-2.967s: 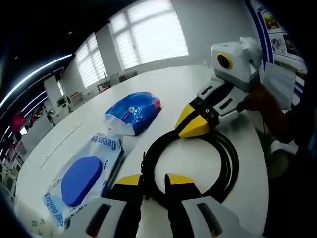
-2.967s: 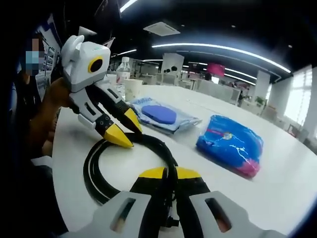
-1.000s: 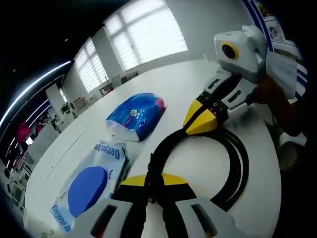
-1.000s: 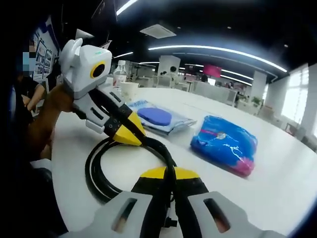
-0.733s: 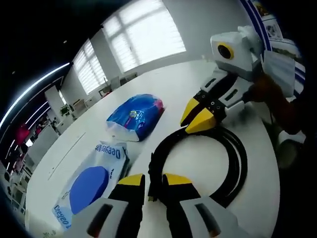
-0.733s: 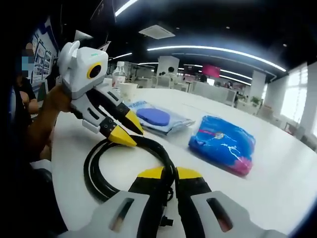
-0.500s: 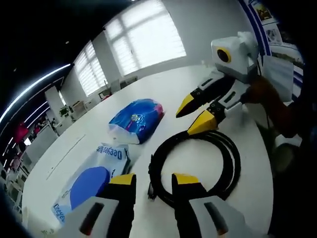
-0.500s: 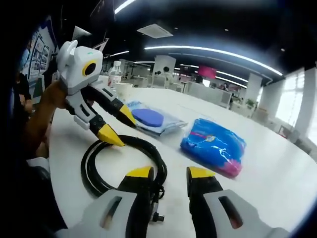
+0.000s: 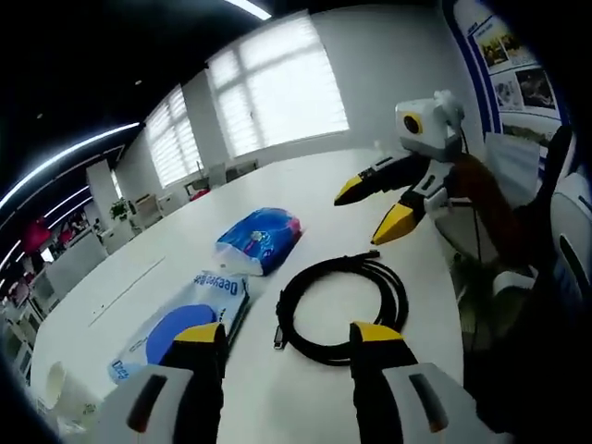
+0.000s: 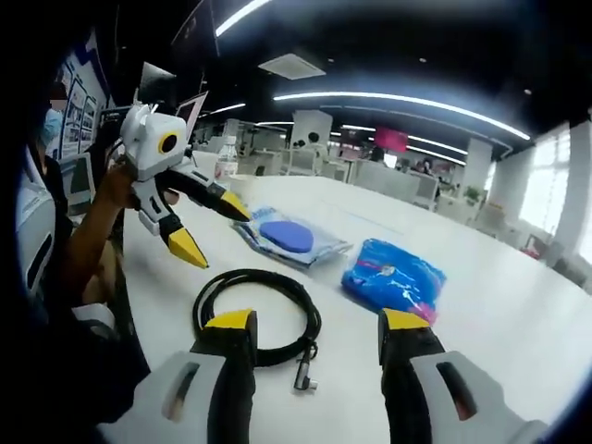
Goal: Arrange the tabletop items into an orderly group along one side of the table until the central work area is clear of visible clutter.
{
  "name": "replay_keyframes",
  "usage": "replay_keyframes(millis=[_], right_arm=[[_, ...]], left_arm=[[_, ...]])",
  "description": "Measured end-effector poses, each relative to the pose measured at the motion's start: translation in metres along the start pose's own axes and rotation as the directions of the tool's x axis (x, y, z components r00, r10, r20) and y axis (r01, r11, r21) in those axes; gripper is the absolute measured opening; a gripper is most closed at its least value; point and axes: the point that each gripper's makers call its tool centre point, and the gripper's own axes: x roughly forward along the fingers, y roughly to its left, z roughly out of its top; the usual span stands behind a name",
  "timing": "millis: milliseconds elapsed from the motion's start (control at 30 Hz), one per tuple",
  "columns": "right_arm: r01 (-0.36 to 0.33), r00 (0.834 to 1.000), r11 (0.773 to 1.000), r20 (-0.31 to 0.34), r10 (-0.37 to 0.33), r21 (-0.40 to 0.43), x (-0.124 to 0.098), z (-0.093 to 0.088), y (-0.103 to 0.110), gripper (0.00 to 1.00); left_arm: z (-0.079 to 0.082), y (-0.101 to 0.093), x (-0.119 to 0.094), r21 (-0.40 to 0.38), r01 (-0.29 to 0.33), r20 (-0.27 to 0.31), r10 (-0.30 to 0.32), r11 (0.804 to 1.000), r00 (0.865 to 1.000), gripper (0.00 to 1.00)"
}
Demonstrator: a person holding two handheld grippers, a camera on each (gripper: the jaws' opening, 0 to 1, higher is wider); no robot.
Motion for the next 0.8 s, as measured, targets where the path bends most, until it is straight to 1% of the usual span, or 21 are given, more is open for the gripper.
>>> replay_keyframes(millis=[200,300,400,500,567,633,700,800], right_arm=[[0.013,1.000,1.000,-0.016,-0.014,-0.006,-0.004,-0.004,-0.002,0.54],[0.008,1.000,1.000,-0.025,-0.008,0.005,-0.007,-0.007,-0.001,0.57],[-0.011,1.000,1.000,0.000,0.011,0.024,-0.012,-0.003,0.002,0.58],[-0.009,1.000,1.000,0.000,0.009,0.027,-0.016,-0.001,0.002,0.62],[-0.004,1.000,1.000,-0.010,0.004,0.022,-0.018,-0.003,0.001,0.65],[-0.001,1.000,1.000,-0.025,0.001,0.019,-0.021,-0.007,0.000,0.67],[0.005,0.999,1.000,-0.038,-0.004,0.021,-0.023,-0.012,-0.001,0.67],[0.015,0.999,0.999,-0.037,-0.013,0.040,-0.024,-0.015,-0.004,0.69]], left_arm=[[-0.001,-0.009,-0.011,-0.029,0.031,0.032,-0.030,0.999,0.999,0.60],[-0.004,-0.009,-0.019,-0.031,0.027,0.031,-0.026,0.999,0.999,0.61],[-0.008,-0.007,-0.027,-0.019,0.027,0.021,-0.026,0.999,0.999,0.62],[-0.008,-0.005,-0.037,-0.049,0.020,0.042,-0.018,0.999,0.999,0.68],[-0.011,-0.003,-0.043,-0.060,0.017,0.045,-0.014,0.998,0.999,0.70],[-0.016,-0.003,-0.050,-0.065,0.021,0.040,-0.018,0.998,0.999,0.71],[-0.020,-0.003,-0.056,-0.088,0.028,0.048,-0.024,0.996,0.999,0.71],[-0.026,0.001,-0.062,-0.110,0.015,0.047,-0.010,0.994,0.999,0.72]])
